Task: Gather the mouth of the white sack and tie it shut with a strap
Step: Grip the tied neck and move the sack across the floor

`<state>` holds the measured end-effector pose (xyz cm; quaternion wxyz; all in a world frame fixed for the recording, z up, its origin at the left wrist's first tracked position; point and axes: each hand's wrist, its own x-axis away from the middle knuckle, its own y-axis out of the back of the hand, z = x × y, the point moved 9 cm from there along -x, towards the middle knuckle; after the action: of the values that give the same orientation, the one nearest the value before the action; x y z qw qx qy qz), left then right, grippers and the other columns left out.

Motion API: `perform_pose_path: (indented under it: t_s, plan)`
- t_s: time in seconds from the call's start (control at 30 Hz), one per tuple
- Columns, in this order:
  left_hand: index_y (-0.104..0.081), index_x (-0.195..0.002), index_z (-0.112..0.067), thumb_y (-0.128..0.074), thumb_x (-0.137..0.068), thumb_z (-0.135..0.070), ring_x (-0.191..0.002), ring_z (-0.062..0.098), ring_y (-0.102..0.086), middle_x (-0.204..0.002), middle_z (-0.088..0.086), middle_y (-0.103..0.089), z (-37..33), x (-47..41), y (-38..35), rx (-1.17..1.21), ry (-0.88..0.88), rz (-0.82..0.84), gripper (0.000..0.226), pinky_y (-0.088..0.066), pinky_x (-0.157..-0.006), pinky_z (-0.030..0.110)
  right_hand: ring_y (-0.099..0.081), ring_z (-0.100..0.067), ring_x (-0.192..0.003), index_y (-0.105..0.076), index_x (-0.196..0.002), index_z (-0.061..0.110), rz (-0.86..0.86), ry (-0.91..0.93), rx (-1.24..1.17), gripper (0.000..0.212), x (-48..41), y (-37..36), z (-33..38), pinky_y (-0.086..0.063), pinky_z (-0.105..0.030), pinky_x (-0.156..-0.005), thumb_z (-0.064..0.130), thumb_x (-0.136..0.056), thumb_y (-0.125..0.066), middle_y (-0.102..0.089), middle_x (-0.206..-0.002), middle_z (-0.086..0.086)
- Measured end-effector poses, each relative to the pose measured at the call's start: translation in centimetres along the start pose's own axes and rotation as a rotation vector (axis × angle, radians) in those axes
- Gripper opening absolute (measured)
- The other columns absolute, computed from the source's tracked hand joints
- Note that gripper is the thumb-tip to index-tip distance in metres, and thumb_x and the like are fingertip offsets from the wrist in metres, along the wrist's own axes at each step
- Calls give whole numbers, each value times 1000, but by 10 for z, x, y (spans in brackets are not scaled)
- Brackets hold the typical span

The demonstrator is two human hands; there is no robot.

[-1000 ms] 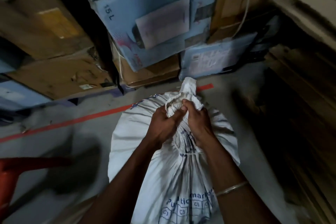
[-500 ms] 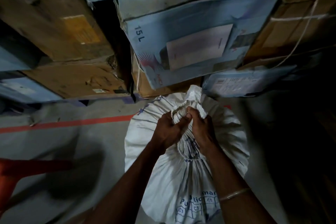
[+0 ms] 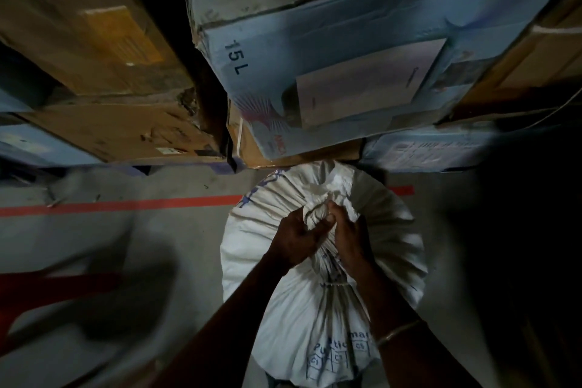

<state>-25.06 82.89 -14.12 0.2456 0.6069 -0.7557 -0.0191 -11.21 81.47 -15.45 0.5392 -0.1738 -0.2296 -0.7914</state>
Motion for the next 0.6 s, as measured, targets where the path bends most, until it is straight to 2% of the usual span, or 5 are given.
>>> perform_pose_path:
  t_s: [0.2,0.33,0.43,0.53,0.6]
  plan:
    - [-62,-124,-33,-67,-85,-52,-99,8,-72,-110,-10,-75,-2,-11,4,2,68,6,44,-57,-91,33,-70,-21,-95,-72,-82,24,59,-18,25,19,-13,-5,1,-54,-38,-89,39,-89,-63,-73,-88,2]
    - [-53,-116,-22,-61,-93,-44,-89,-4,-69,-97,-6,-73,6,-7,3,102,149,-53,32,-55,-85,36,-68,-21,-97,-70,-95,15,83,-6,163,24,-10,-2,-7,-46,-27,-80,37,-94,-60,-73,-95,-2]
    - [-46,-112,-28,-54,-95,-47,-87,23,-71,-85,-3,-72,8,-1,3,85,184,-71,26,-53,-76,42,-69,-24,-106,-73,-109,11,13,3,249,33,-3,2,-11,-45,-25,-80,37,-92,-63,-75,-108,-8]
    - [-45,-115,-28,-53,-98,-40,-86,20,-68,-95,-3,-70,10,7,0,54,175,-50,22,-49,-70,33,-65,-28,-114,-66,-122,9,-21,31,326,42,3,5,-13,-49,-31,-89,38,-92,-61,-70,-119,-13]
    - [-48,-115,-30,-57,-88,-45,-91,23,-69,-103,2,-69,10,11,1,108,186,-68,33,-52,-74,37,-64,-29,-115,-57,-130,12,-56,61,337,46,8,7,-9,-49,-33,-90,36,-91,-63,-68,-122,-11]
